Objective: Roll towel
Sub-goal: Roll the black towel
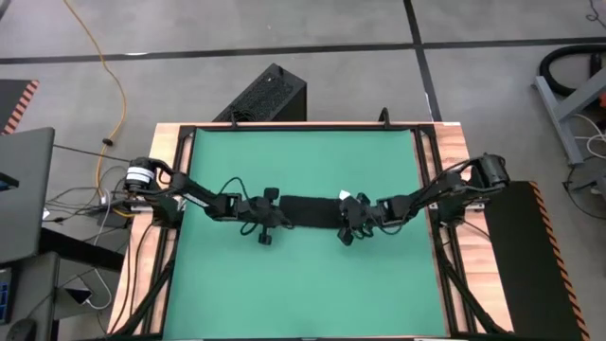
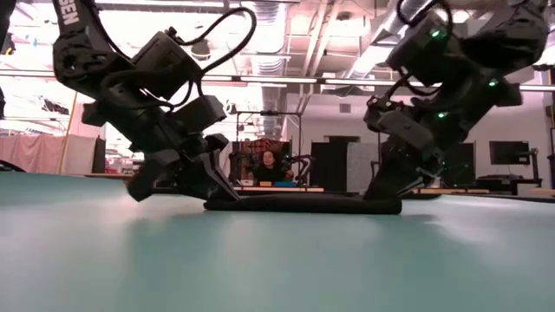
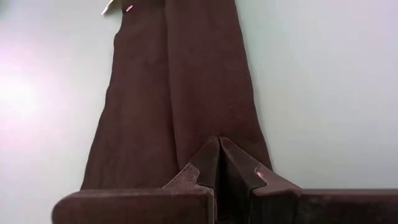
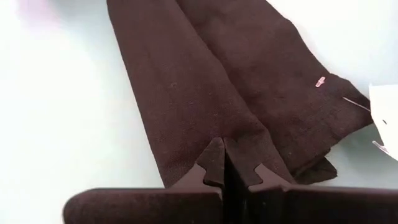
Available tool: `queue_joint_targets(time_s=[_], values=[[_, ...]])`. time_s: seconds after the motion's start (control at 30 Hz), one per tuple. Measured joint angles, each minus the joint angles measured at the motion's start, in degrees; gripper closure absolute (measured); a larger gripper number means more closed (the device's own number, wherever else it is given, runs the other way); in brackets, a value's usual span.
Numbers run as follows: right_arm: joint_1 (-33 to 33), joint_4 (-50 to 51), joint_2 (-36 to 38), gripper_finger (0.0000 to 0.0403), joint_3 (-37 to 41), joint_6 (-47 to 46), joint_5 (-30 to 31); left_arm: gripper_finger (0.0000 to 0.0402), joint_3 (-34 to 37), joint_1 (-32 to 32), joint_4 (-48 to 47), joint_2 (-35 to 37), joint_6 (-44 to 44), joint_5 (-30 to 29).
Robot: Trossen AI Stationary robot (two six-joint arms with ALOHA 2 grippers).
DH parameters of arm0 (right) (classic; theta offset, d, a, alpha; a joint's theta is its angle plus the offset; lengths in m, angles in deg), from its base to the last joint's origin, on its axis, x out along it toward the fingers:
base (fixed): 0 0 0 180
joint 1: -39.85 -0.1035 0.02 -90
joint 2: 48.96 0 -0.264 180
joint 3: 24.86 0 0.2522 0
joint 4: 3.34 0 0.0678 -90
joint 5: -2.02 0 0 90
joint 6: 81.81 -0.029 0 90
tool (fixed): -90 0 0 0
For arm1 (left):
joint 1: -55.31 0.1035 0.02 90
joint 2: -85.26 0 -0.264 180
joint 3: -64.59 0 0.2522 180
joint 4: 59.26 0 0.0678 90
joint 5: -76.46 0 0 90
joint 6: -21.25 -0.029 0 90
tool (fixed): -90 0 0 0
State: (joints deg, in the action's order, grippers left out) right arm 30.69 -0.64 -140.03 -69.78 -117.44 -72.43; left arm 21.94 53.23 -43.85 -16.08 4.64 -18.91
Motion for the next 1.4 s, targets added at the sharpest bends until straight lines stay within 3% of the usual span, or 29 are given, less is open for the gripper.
queue_joint_targets(time_s=[0.5, 0.77, 0.97, 1.1, 1.23, 1.4], values=[[-10.12, -4.9, -2.55, 0.0386, 0.05, -10.8, 6.17, 0.0401, -0.01, -15.2, -1.93, 0.0, 13.17, -11.12], [-11.25, -14.96, -3.5, 0.0381, 0.18, 0.42, 12.17, 0.0401, 0.23, -18.13, -5.58, 2.51, 13.49, -13.9], [-11.44, -14.78, 1.81, 0.0325, 0.15, 7.93, 12.7, 0.0401, 0.22, -18.13, -8.33, 3.83, 14.35, -14.01], [-13.65, -15.04, 4.78, 0.0271, 0.12, 19.85, 10.78, 0.0401, 0.22, -18.11, -8.35, 3.83, 14.3, -14.39], [-15.54, -15.37, 3.63, 0.0215, 0.06, 31.44, 8.8, 0.0401, 0.22, -18.06, -8.33, 3.85, 14.04, -14.41], [-14.99, -15.17, -0.04, 0.0162, -0.51, 38.17, 8.4, 0.0401, 0.2, -17.73, -8.36, 3.87, 14.06, -14.37]])
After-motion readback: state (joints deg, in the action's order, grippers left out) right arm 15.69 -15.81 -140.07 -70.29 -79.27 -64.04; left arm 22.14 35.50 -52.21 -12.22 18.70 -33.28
